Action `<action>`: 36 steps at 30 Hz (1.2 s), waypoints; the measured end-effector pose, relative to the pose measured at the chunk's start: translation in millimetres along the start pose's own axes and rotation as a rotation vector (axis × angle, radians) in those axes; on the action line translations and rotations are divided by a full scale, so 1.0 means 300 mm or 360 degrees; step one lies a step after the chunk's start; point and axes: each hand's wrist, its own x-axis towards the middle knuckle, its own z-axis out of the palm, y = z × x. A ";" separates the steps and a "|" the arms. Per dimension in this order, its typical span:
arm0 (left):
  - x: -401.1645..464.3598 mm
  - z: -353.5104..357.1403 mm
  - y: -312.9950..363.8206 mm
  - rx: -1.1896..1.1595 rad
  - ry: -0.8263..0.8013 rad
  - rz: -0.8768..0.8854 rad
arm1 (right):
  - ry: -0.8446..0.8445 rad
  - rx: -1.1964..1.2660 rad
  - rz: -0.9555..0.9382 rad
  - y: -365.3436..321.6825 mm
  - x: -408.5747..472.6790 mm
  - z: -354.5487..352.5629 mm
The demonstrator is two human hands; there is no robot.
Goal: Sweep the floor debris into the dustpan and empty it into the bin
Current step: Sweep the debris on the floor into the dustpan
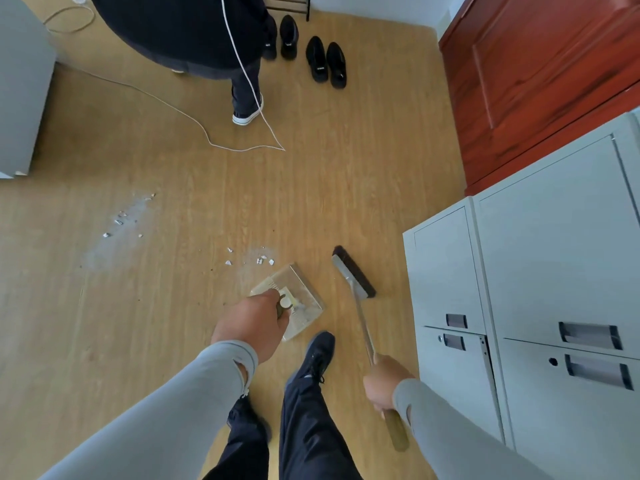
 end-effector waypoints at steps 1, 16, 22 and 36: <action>0.004 -0.004 0.001 0.0008 -0.0001 0.0017 | -0.0029 0.0011 -0.0019 0.032 -0.025 0.020; 0.000 -0.017 -0.009 -0.0032 -0.0023 0.0037 | 0.0197 0.0181 0.0088 0.040 -0.046 -0.236; -0.002 -0.020 -0.001 -0.0034 -0.0051 0.0008 | -0.0166 0.0127 0.0079 -0.075 -0.084 -0.119; -0.267 -0.095 -0.399 -0.0518 0.0020 -0.0366 | 0.0159 0.0209 -0.0163 -0.200 -0.242 -0.190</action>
